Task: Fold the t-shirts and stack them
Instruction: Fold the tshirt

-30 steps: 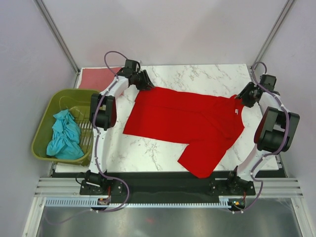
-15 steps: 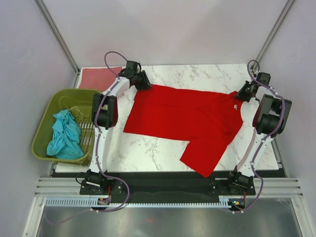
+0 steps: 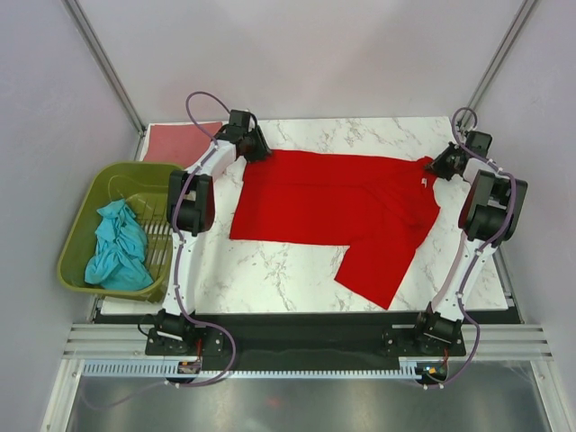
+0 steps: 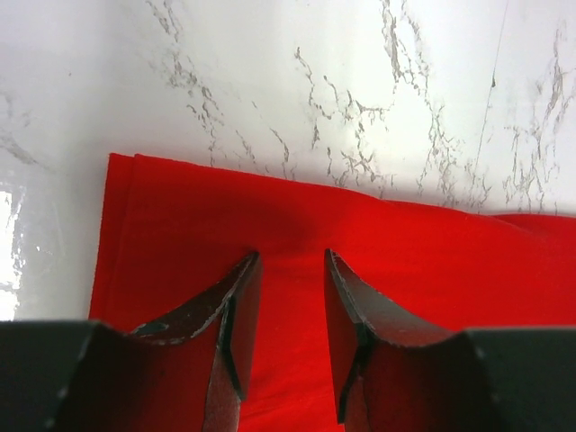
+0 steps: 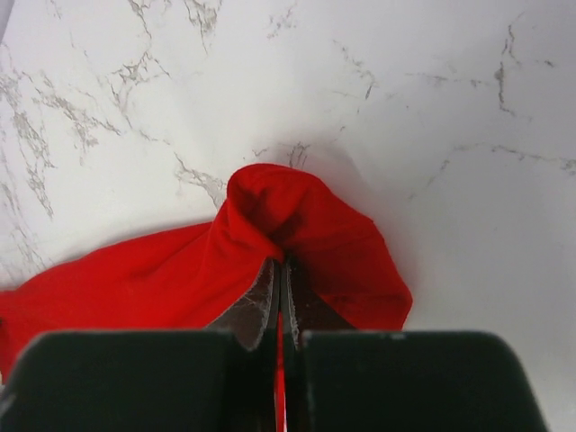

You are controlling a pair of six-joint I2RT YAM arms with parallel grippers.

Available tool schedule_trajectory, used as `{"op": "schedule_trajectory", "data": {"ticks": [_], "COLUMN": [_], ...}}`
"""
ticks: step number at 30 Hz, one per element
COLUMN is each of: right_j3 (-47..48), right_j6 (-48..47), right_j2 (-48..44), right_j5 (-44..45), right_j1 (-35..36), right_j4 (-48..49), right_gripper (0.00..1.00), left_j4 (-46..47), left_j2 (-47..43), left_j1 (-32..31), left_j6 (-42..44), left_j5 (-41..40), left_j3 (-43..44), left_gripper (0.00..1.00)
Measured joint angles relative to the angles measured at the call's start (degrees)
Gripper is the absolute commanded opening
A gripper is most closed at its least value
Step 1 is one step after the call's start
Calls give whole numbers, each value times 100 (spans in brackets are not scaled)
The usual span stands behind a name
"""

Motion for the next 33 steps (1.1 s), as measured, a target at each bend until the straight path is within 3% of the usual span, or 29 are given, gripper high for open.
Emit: {"op": "schedule_trajectory", "data": {"ticks": [4,7,15,18,19,23,24,28,33], "right_j3": [-70,-28,7,-682,-949,-1781,-1954,-2247,-2205], "right_j6": [208,199,-680,-1084,-1222,-1633,-1740,-2020,-2100], "right_j2": [-31,-127,-1530,-2498,-2802,-3447,-3482,-3418,-3110], "right_j5": [-7,94,1207,1521,1633,1873,1961,2371,2946], "right_j1": [0,17,586,1176,1410,2203,2334,2594,2835], "right_j4": [109,-72,-1429,-1478,-1543,-1718,-1759,-2052,-2334], "right_gripper": [27,34,30,25,16,9,9,28,41], "left_j4": [4,-90,-420,-387,-352,-334,-278,-315,-343], "left_j2": [-7,-63,-1207,-2168,-2459,-3532,-3768,-4433,-4485], "left_j1": [22,48,168,188,186,175,173,140,39], "left_j6": [2,11,35,35,35,35,37,74,98], "left_j5": [81,175,313,509,588,841,901,1078,1233], "left_j3": [4,2,-636,-1296,-1521,-2396,-2653,-3593,-4256], "left_gripper": [44,46,49,48,48,48,48,49,47]}}
